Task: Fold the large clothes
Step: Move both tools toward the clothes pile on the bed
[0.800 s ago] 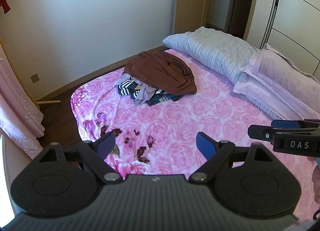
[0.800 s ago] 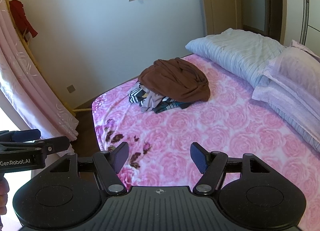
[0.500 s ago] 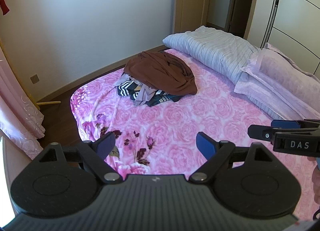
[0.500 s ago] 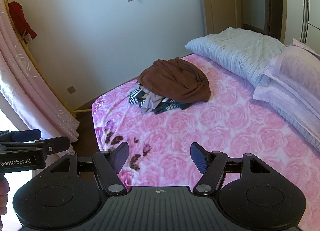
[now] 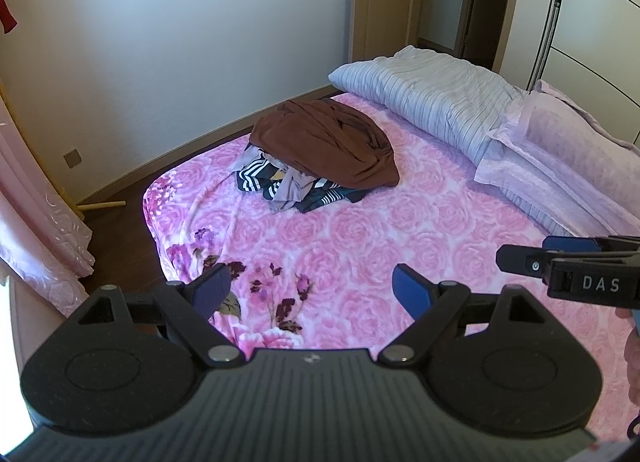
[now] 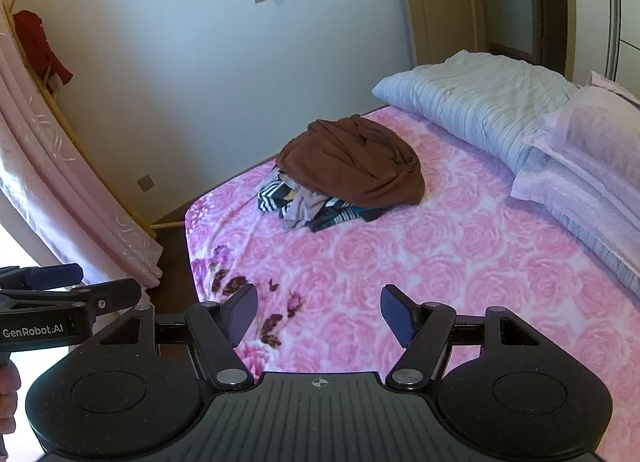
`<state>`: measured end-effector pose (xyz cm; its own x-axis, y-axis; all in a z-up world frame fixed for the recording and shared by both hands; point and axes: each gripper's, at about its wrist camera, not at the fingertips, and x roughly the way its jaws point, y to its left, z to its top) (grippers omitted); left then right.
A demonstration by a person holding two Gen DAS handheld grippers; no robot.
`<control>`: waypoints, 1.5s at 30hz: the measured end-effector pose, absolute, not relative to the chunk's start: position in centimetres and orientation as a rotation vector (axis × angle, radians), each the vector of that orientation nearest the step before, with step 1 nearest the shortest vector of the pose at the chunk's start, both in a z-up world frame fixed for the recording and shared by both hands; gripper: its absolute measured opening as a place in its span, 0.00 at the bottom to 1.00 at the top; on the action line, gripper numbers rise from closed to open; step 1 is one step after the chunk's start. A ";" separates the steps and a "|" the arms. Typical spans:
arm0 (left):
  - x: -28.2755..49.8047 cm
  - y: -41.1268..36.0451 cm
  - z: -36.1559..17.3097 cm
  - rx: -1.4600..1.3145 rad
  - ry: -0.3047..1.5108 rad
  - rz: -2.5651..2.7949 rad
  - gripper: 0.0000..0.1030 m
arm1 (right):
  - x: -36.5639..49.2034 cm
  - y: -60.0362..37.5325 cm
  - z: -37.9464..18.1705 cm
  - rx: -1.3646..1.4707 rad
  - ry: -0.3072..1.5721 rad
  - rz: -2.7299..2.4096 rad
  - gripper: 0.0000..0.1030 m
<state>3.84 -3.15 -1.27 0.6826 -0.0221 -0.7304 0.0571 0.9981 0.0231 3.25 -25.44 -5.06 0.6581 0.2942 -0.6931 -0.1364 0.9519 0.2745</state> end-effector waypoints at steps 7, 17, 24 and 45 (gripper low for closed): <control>4.6 -3.3 -1.0 0.055 0.820 -0.052 0.83 | 3.8 -25.5 -5.1 0.218 0.815 0.238 0.63; 5.9 -3.4 -0.8 0.065 0.819 -0.072 0.83 | 4.4 -25.2 -5.1 0.226 0.810 0.224 0.63; 6.5 -3.0 -1.0 0.062 0.826 -0.085 0.83 | 5.0 -24.6 -5.0 0.225 0.814 0.215 0.63; 17.1 0.8 -6.3 0.072 0.945 -0.169 0.84 | 11.4 -23.3 -9.3 0.276 0.861 0.134 0.63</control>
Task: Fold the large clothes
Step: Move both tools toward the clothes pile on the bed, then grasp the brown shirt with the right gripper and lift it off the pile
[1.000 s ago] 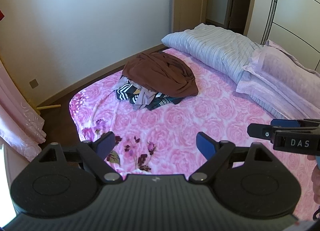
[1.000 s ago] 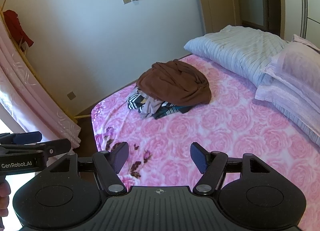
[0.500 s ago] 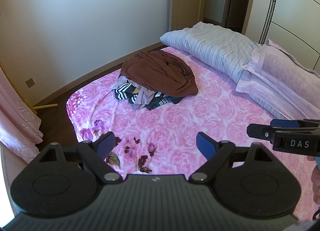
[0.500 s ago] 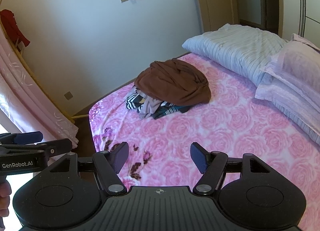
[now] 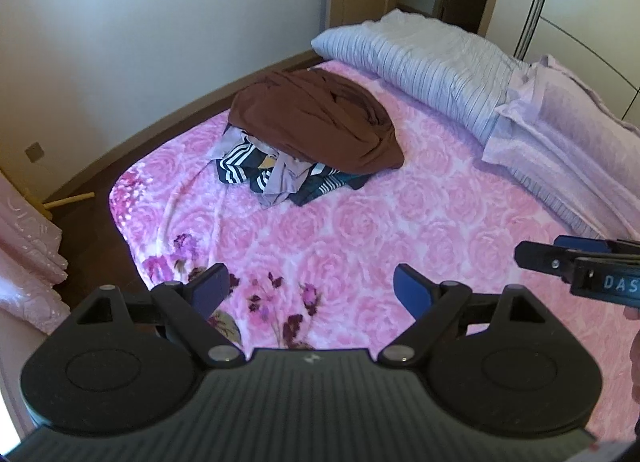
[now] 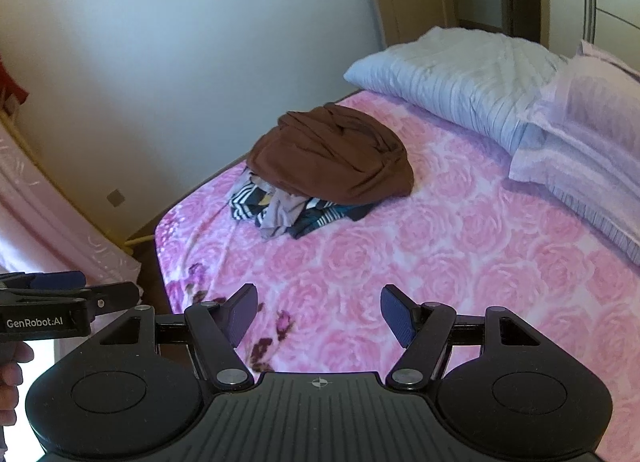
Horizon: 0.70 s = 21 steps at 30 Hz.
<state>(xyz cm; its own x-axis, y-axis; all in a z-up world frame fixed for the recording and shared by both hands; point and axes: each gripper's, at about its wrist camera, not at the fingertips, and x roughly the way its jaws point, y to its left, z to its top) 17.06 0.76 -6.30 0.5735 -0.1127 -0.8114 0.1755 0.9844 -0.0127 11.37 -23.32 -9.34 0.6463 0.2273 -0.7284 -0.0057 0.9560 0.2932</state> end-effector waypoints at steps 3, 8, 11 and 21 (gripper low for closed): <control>21.0 1.9 -8.4 0.076 0.973 -0.192 0.84 | 14.5 -23.0 -11.2 0.287 0.883 0.111 0.63; 28.8 3.7 -12.3 0.082 1.002 -0.213 0.84 | 21.0 -21.8 -14.6 0.307 0.912 0.057 0.63; 34.0 4.2 -14.4 0.104 1.004 -0.252 0.84 | 25.4 -21.1 -16.7 0.324 0.926 0.009 0.63; 49.5 2.6 -21.2 0.160 0.970 -0.356 0.80 | 38.9 -21.9 -24.0 0.475 0.911 -0.129 0.63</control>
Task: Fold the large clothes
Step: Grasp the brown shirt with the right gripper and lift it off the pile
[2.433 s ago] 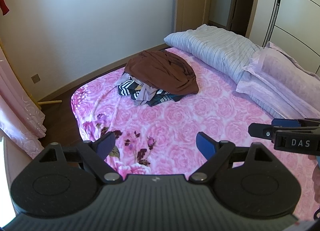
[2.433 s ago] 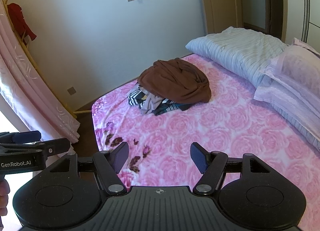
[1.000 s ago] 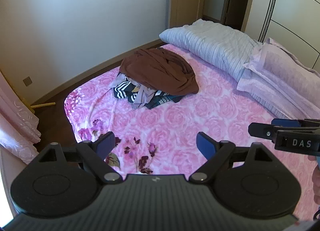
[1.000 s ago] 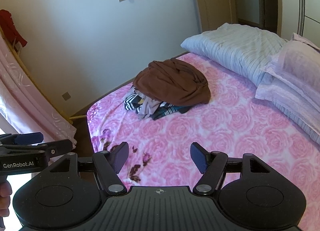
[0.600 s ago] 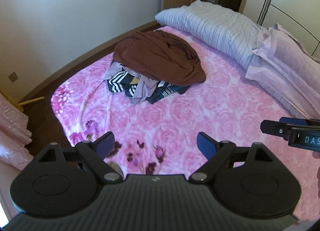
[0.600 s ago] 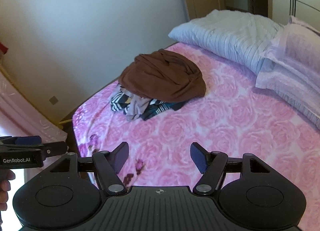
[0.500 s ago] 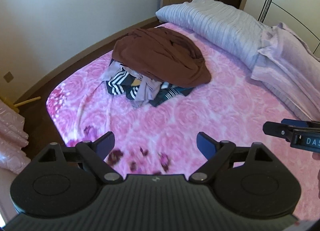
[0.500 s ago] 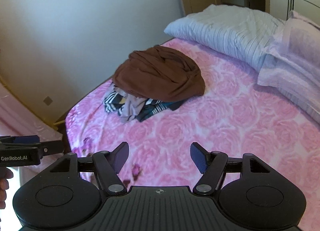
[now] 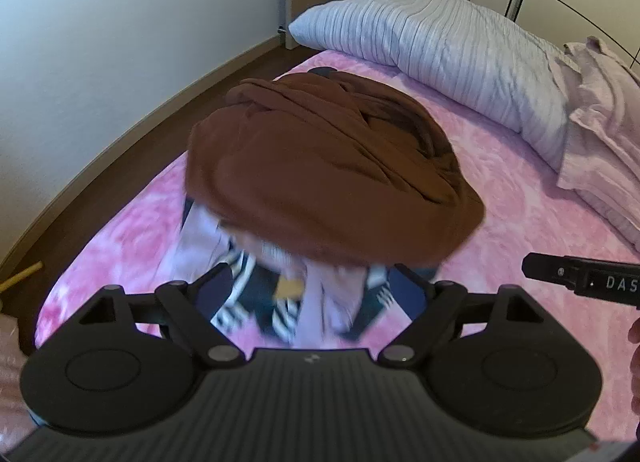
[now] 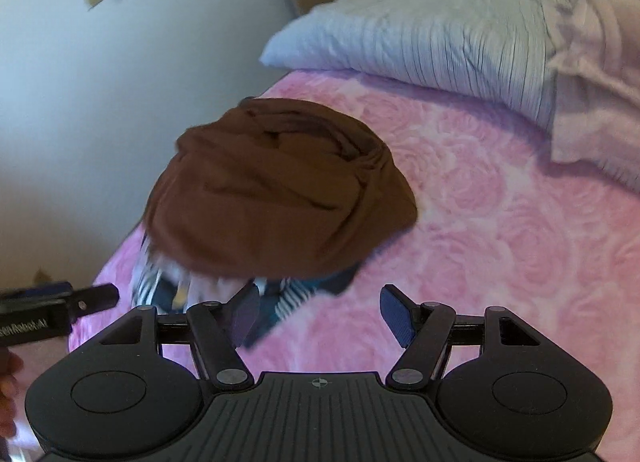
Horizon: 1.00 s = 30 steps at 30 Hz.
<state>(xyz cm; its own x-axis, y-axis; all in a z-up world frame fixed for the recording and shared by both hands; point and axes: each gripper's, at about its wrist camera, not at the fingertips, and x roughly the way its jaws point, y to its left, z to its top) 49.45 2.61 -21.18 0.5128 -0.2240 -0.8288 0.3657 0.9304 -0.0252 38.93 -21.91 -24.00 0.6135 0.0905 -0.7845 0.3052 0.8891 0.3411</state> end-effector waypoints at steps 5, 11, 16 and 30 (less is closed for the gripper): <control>55.5 1.6 -25.2 0.175 0.991 -0.369 0.79 | 44.2 -23.6 -28.0 0.582 0.918 -0.207 0.58; 59.9 0.9 -28.4 0.187 1.012 -0.366 0.78 | 48.3 -26.0 -33.1 0.730 0.935 -0.332 0.53; 61.1 1.1 -29.6 0.187 1.025 -0.359 0.78 | 50.3 -27.3 -36.4 0.878 0.927 -0.369 0.11; 57.7 2.4 -21.6 0.122 0.924 -0.388 0.69 | 44.1 -21.7 -19.0 0.466 0.397 -0.181 0.00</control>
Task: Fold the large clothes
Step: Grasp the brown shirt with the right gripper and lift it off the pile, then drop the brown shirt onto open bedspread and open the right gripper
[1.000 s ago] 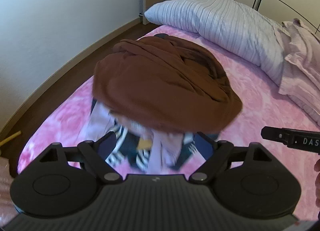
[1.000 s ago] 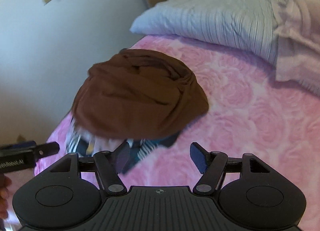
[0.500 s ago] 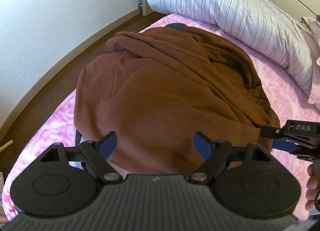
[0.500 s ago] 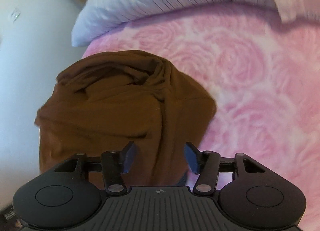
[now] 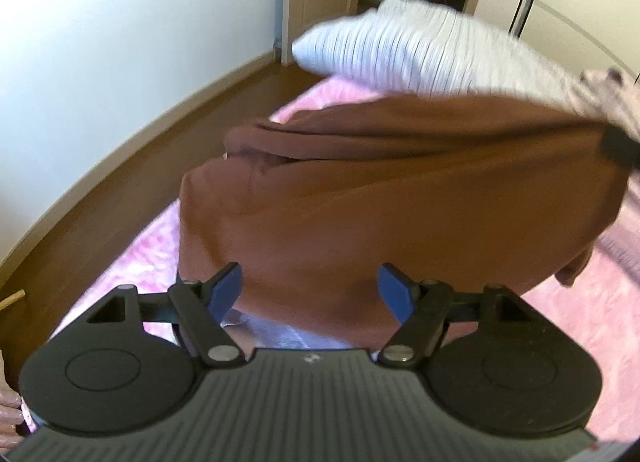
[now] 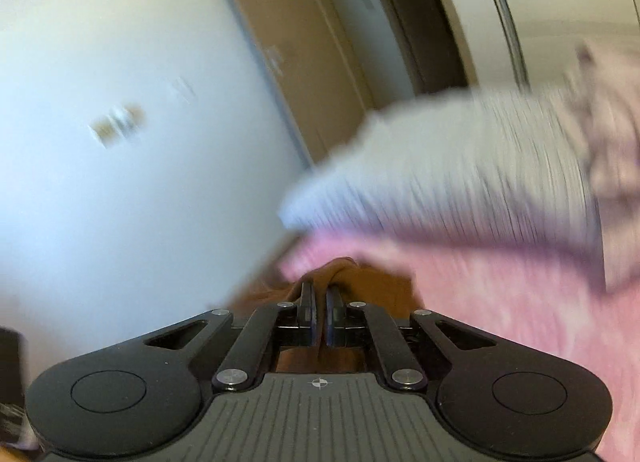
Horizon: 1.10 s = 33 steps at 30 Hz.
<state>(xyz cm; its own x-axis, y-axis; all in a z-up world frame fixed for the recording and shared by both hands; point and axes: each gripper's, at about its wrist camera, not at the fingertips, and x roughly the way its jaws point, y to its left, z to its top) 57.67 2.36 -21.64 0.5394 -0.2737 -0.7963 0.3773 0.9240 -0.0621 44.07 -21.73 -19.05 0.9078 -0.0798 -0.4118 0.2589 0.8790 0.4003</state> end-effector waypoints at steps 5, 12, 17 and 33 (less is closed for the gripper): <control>53.4 2.1 -15.4 0.090 0.821 -0.428 0.69 | 38.4 -20.8 -10.0 0.397 0.136 -0.142 0.00; 43.4 -0.8 -7.5 0.096 0.723 -0.585 0.69 | 25.7 -23.5 0.7 0.333 -0.127 -0.164 0.00; 34.8 -5.3 -5.0 0.102 0.741 -0.747 0.69 | 14.9 -26.2 6.1 0.292 -0.149 -0.182 0.00; 9.0 -14.3 -11.6 0.424 1.026 -0.938 0.72 | -14.7 -30.9 -9.5 0.539 0.900 -0.552 0.65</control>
<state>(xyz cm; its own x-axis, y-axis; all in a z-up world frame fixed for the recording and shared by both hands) 9.00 -14.33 -11.57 0.1924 -0.4594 -0.8672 0.8230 0.5568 -0.1123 -14.67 -30.86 -9.49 0.5052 -0.2162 -0.8355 0.6466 0.7360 0.2006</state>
